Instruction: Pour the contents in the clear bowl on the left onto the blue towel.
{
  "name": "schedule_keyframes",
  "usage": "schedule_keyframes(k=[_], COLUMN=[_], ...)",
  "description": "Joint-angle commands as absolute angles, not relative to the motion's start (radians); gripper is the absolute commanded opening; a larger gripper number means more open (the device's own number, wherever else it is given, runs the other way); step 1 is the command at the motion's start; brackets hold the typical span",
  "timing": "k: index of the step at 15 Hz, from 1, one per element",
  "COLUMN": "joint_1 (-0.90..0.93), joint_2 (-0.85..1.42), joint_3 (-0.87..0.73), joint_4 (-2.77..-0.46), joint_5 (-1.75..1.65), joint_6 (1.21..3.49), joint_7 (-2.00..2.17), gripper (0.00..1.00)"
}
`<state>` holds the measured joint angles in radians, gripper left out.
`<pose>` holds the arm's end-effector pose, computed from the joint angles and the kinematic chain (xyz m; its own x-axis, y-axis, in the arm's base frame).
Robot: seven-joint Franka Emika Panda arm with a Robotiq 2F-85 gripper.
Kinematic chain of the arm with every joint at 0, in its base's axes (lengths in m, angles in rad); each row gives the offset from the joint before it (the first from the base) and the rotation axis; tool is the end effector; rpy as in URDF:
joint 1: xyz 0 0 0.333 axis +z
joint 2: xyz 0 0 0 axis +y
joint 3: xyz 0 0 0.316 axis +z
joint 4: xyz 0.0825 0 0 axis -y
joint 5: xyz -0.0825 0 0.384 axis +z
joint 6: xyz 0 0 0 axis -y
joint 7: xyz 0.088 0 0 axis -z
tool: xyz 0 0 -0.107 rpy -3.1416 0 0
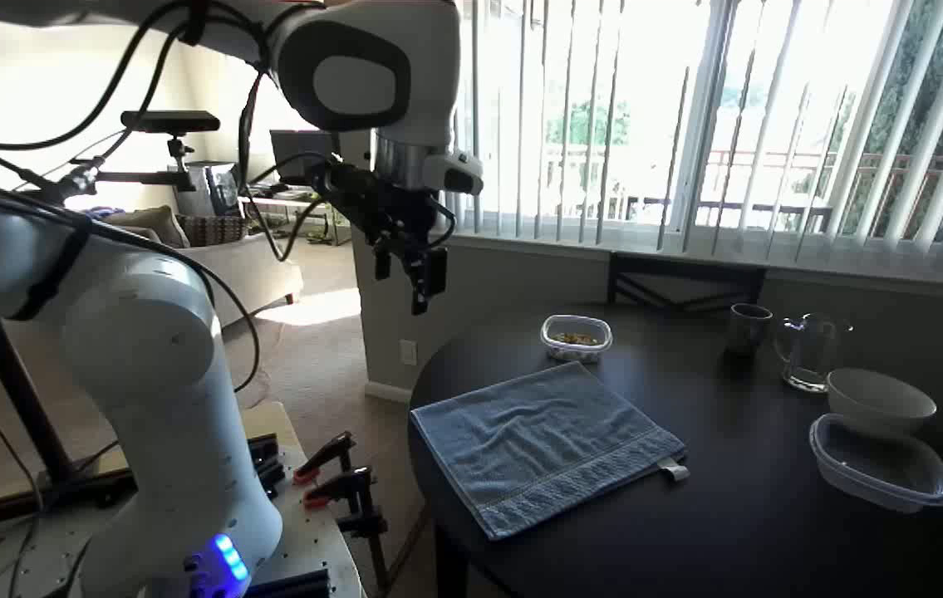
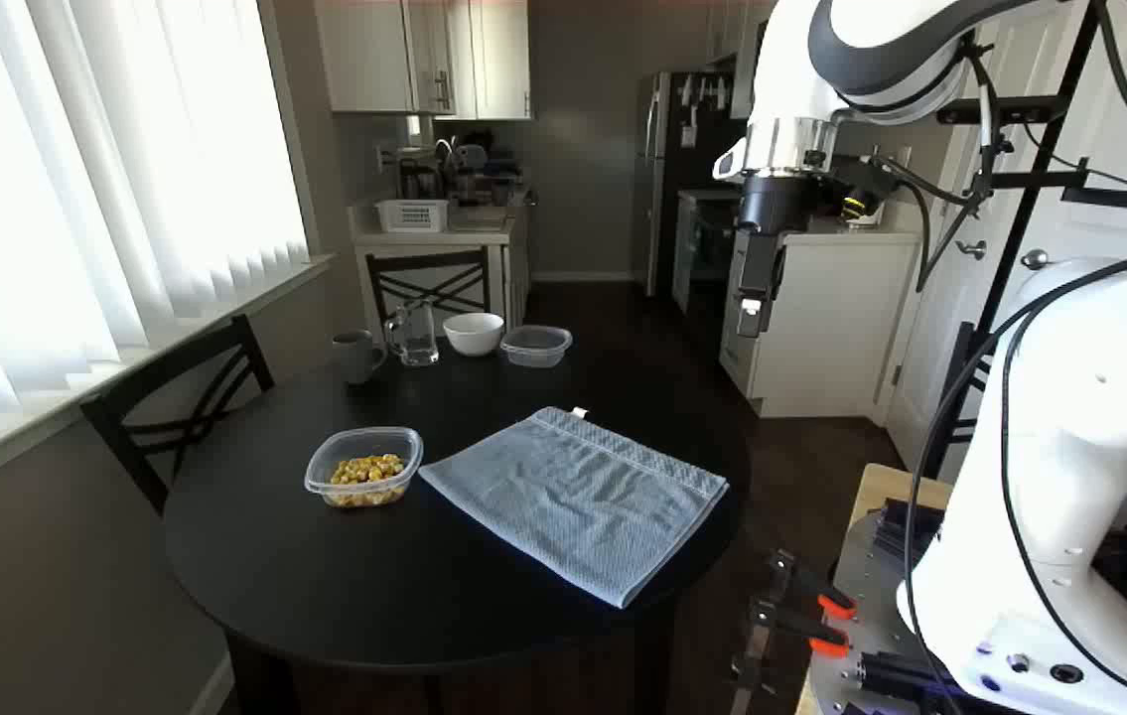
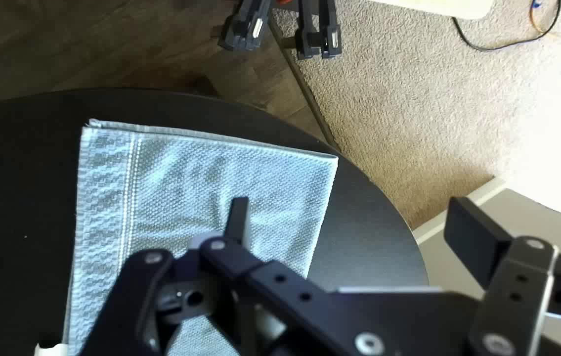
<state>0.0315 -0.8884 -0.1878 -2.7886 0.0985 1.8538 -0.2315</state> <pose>0.2791 -0.0321 0.4371 0.9930 0.1177 -0.0040 0.1132 -0.9633 -0.2434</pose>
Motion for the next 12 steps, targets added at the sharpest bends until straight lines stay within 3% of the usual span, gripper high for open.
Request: schedule_keyframes(k=[1,9,12], joint_1=[0.017,0.018,0.113], joint_2=[-0.885,-0.882,-0.800], joint_3=[-0.176,-0.163,0.005], joint_4=[-2.791,-2.788,-2.680], joint_5=[0.108,0.103,0.126], joint_6=[1.851,1.852,1.884], joint_7=[-0.241,-0.229,-0.134], gripper=[1.00,1.00,1.00])
